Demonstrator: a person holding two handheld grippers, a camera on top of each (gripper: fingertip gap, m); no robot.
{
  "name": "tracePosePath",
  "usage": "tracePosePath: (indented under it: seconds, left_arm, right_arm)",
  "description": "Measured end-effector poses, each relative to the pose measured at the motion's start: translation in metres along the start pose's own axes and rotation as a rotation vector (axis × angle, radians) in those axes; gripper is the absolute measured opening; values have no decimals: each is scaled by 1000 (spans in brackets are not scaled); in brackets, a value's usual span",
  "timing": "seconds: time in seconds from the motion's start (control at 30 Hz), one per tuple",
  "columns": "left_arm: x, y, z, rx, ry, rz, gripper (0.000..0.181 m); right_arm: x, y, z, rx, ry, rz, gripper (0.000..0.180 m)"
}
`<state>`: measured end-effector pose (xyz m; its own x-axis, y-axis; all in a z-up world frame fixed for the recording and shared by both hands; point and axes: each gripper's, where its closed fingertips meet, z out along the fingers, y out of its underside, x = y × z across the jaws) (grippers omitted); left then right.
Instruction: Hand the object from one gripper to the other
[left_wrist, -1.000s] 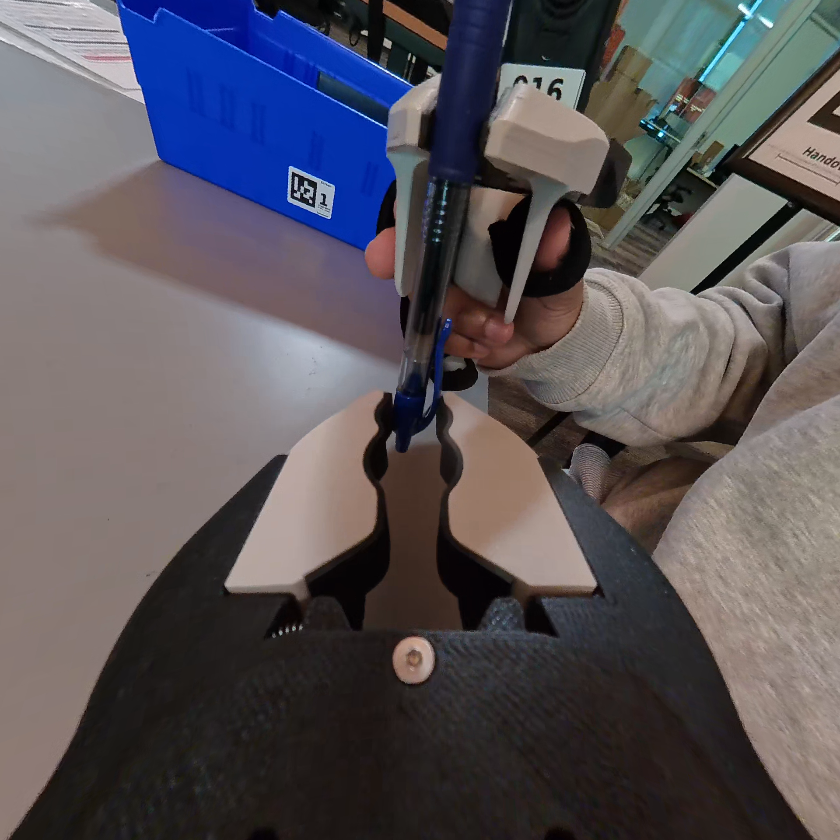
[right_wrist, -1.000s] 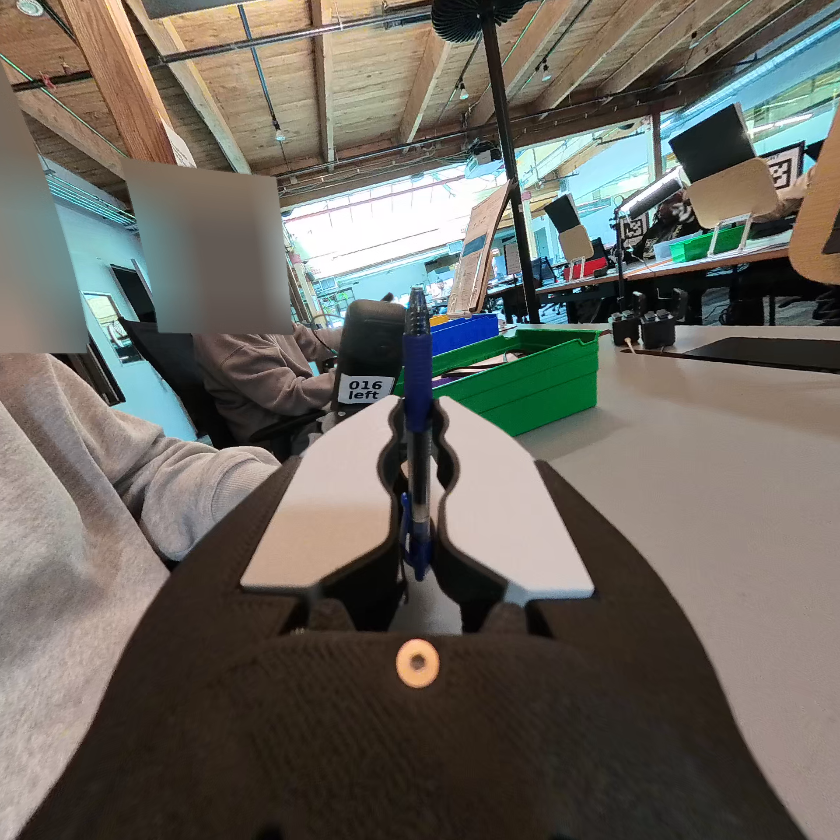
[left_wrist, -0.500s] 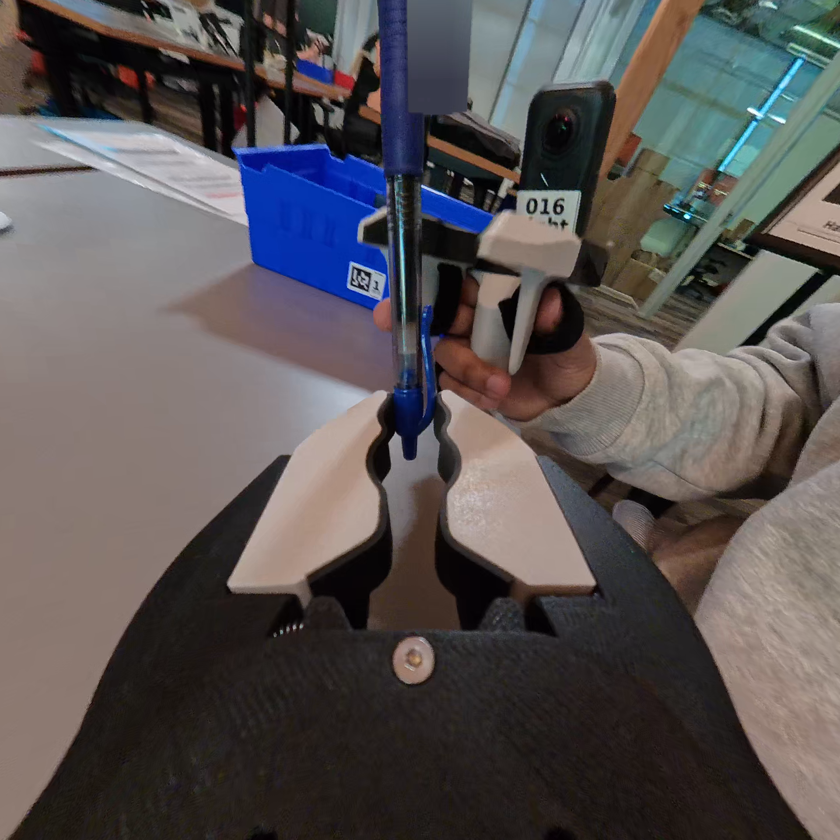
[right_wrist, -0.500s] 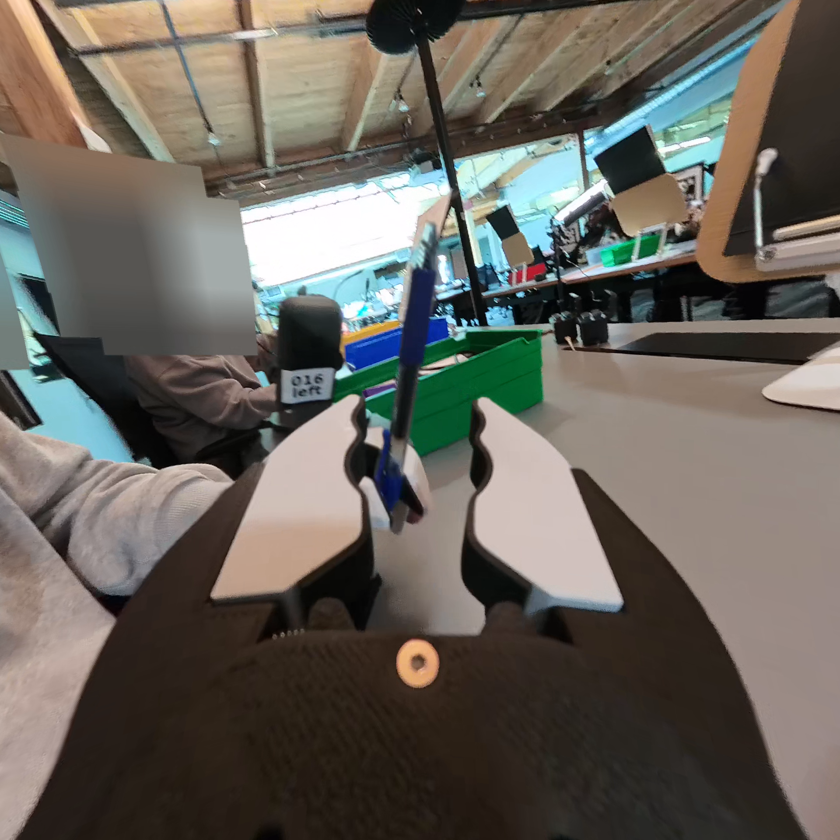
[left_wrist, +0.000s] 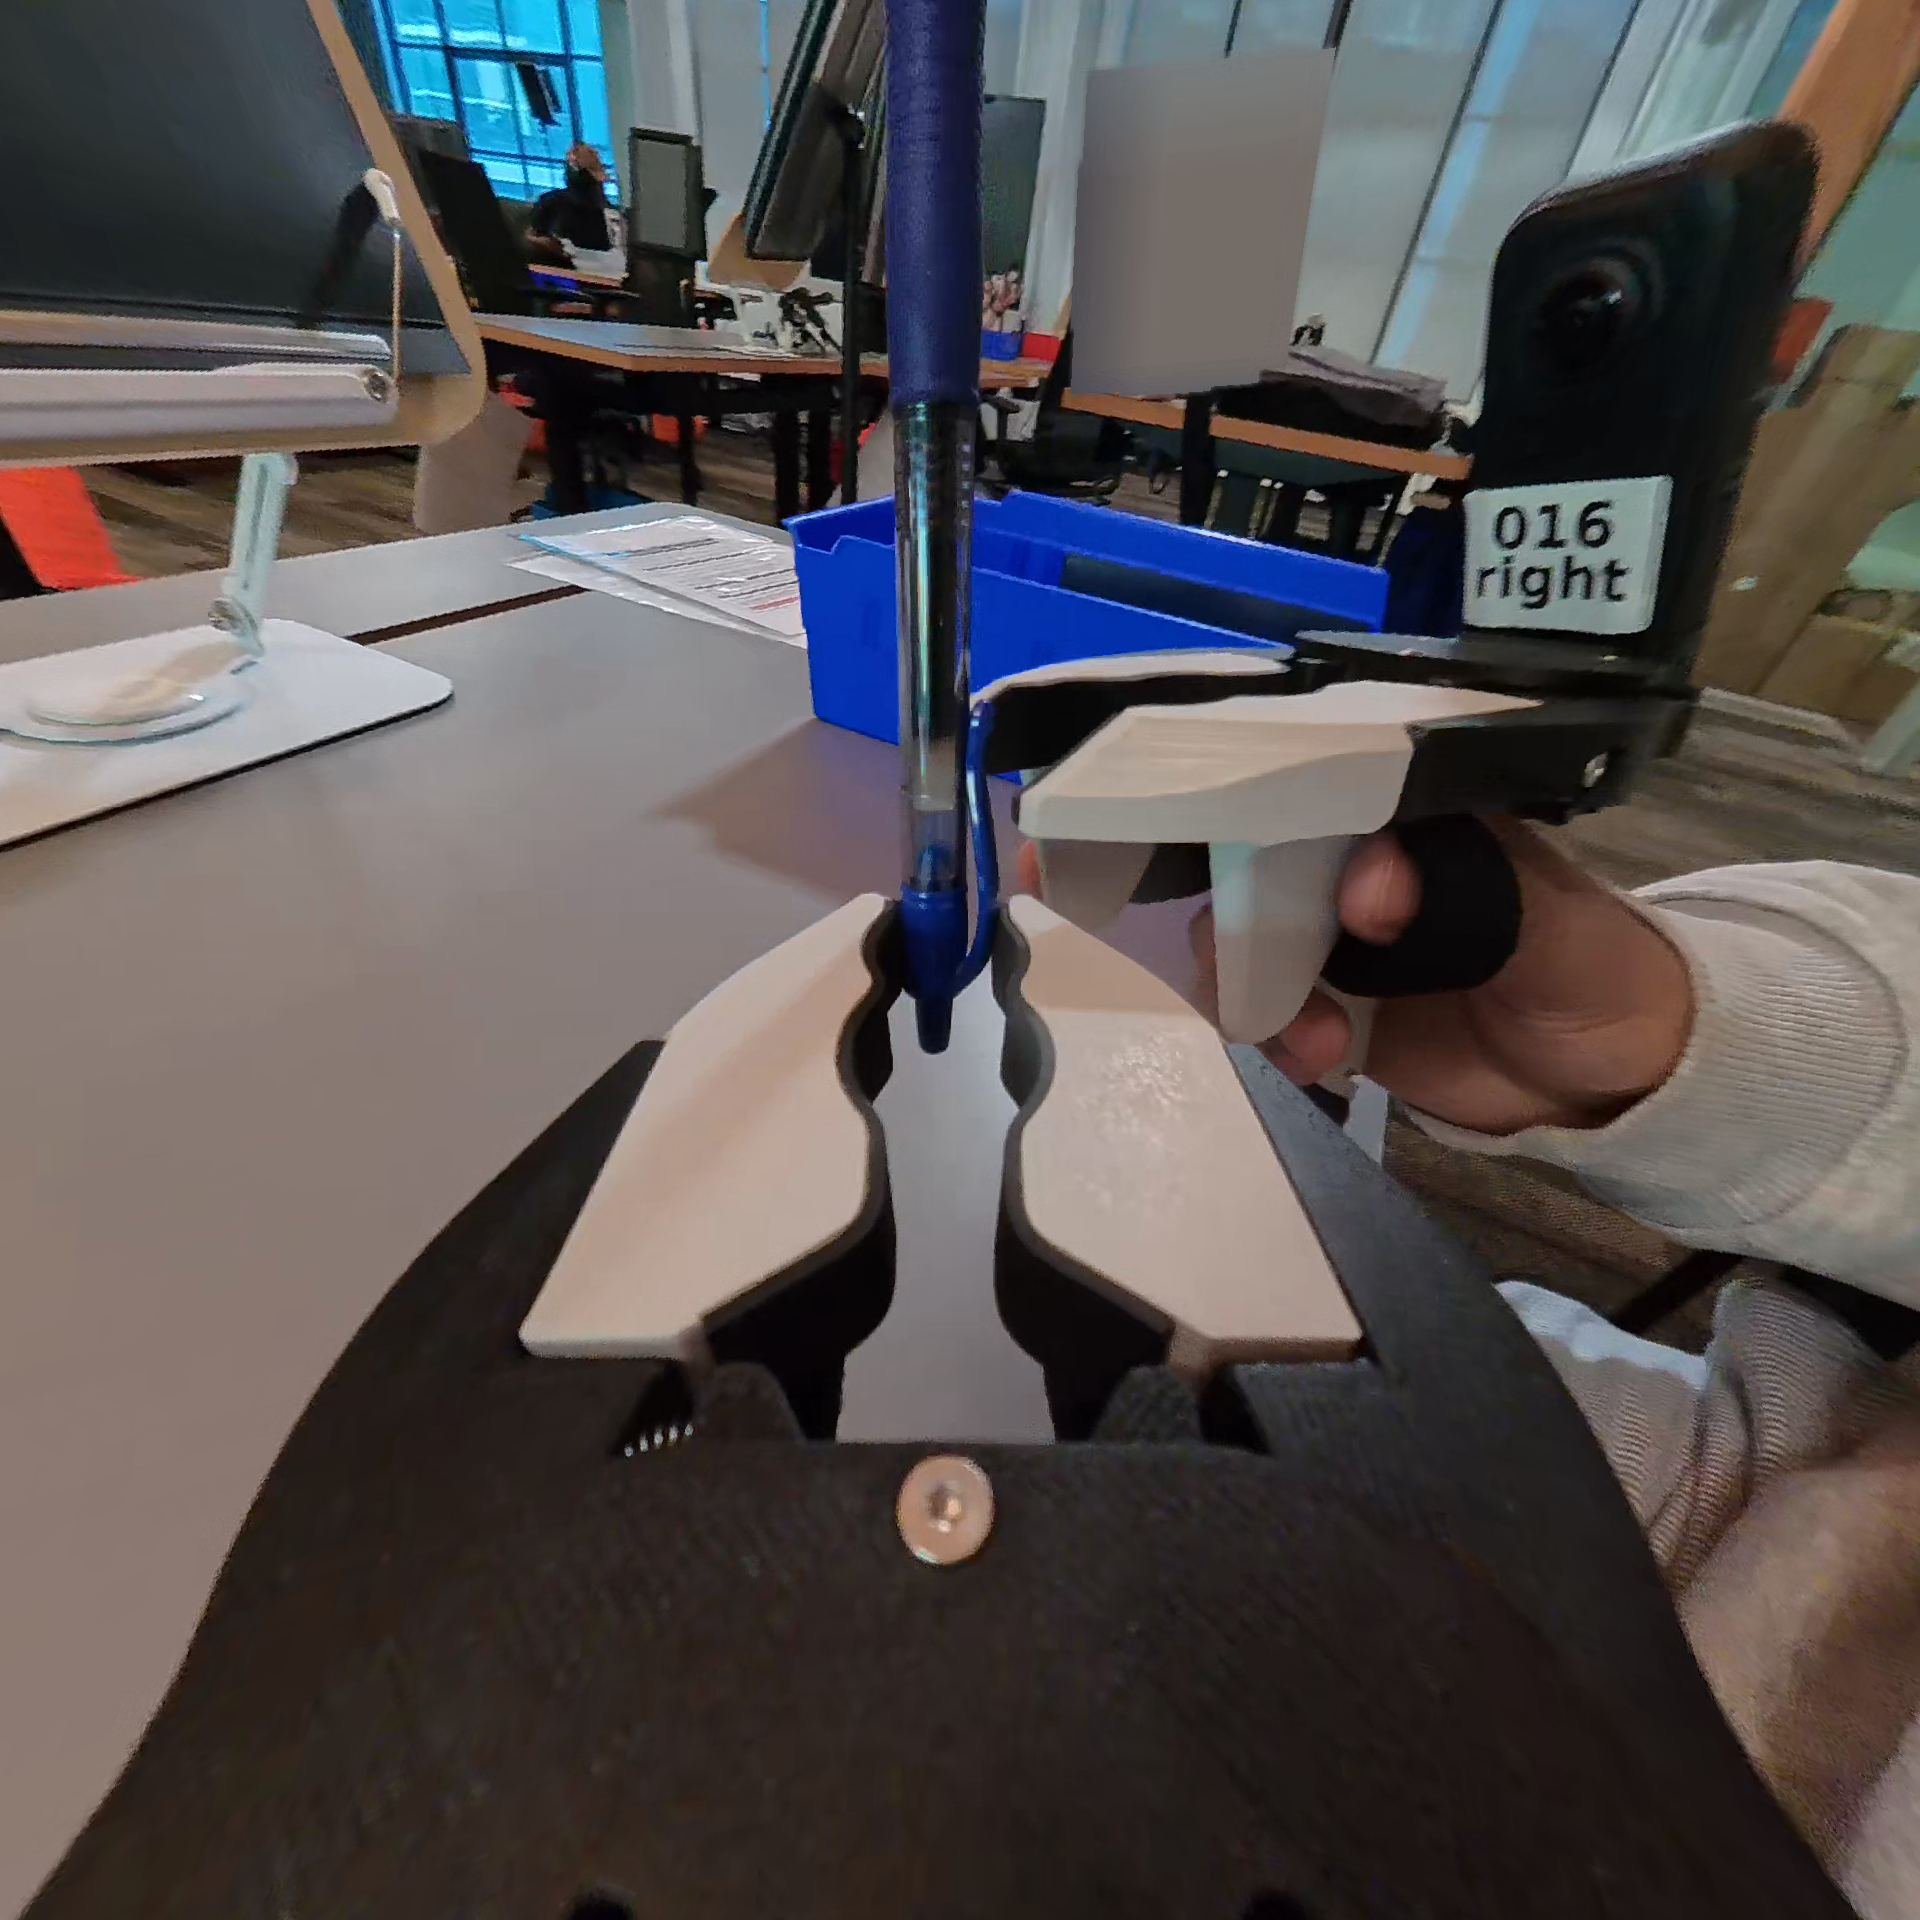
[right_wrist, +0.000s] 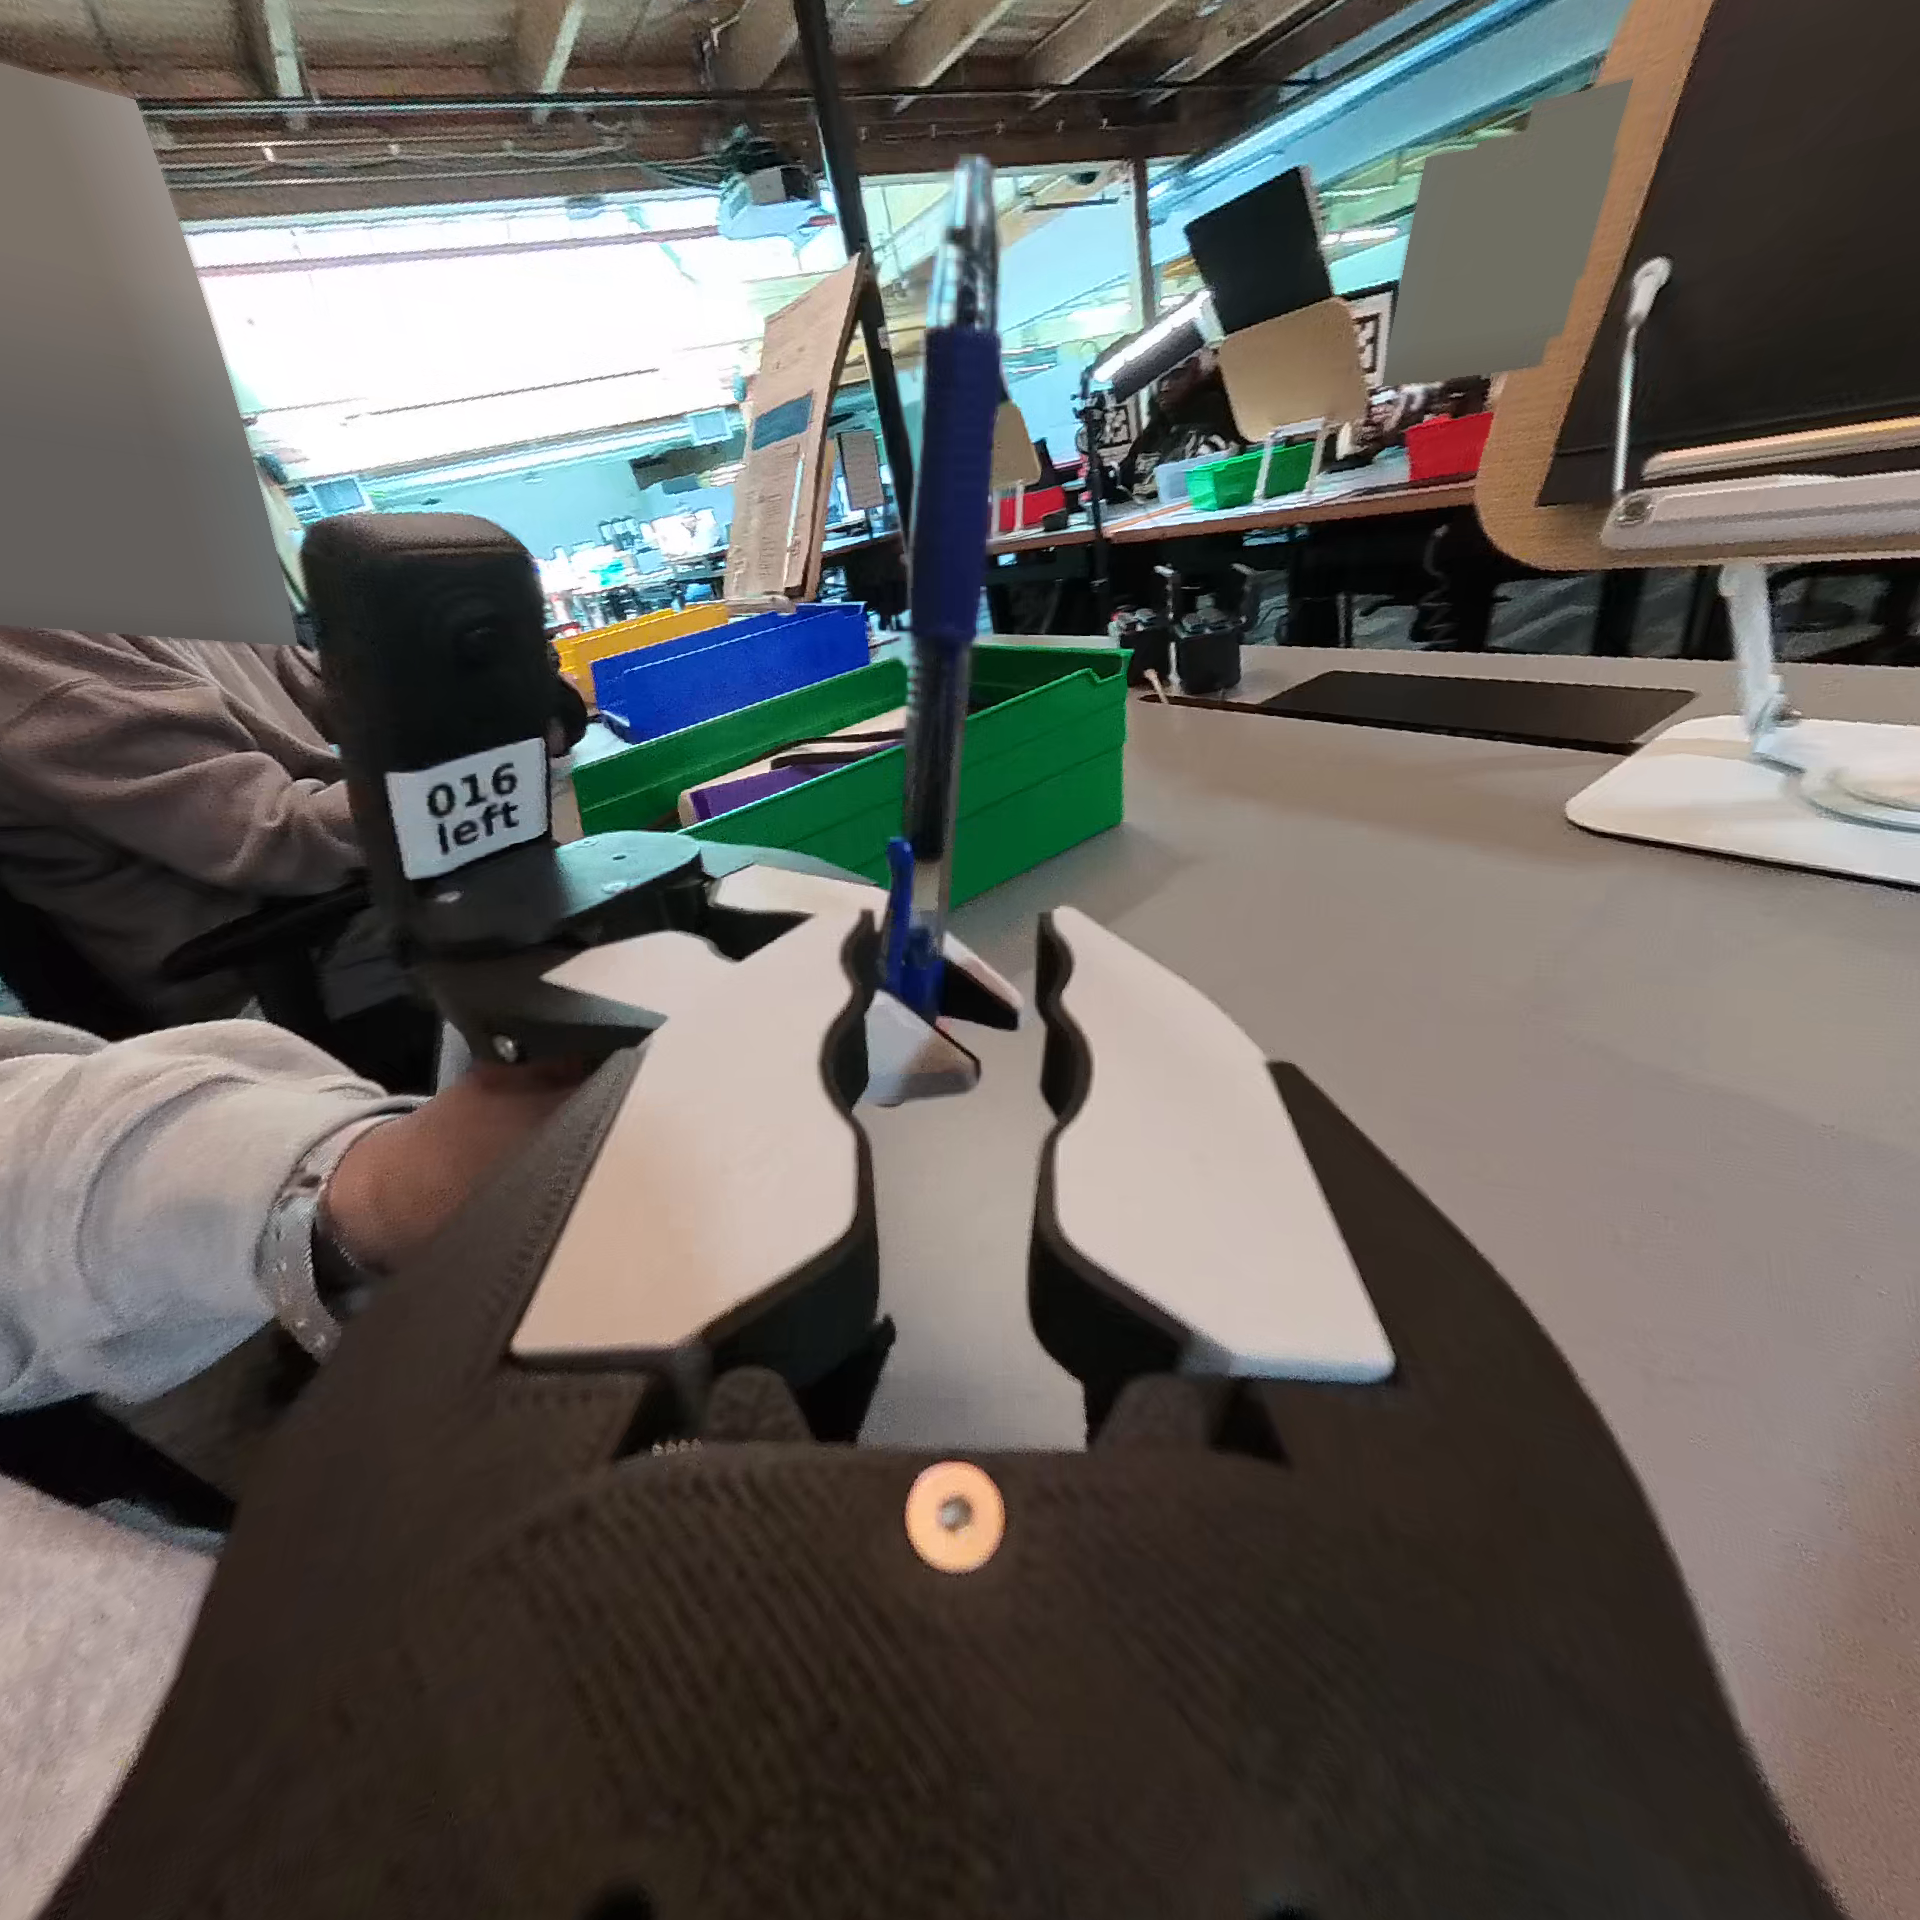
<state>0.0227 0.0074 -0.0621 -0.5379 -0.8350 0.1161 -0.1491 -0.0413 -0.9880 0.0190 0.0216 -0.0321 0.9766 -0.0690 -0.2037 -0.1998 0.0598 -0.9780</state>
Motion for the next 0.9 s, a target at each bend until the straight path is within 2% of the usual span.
tracePosePath:
  seconds: [0.13,0.27,0.33,0.5,0.6,0.73,0.83,0.9]
  left_arm:
    - [2,4,3,-19,-32,38,17]
    - [7,9,6,-38,-28,54,17]
    - [8,12,7,-46,-26,53,17]
    - [9,12,7,-38,-2,15,18]
    - [9,10,7,-22,19,-12,38]
    - [15,3,4,33,97,-38,63]
    - [19,-11,-4,115,175,-57,73]
    - [24,-19,-11,151,249,-75,73]
  right_arm:
    - [-4,-1,1,-7,34,-56,28]
    - [-4,-5,-2,25,43,-22,25]
    - [-1,-4,-3,13,42,-7,12]
    - [-2,-3,-2,8,20,22,12]
    - [-4,-5,-3,15,-19,15,12]
    - [-12,-11,-7,37,-152,6,12]
    - [-16,-7,-11,-4,-250,-25,12]
    - [-19,-1,-14,-47,-314,-48,11]
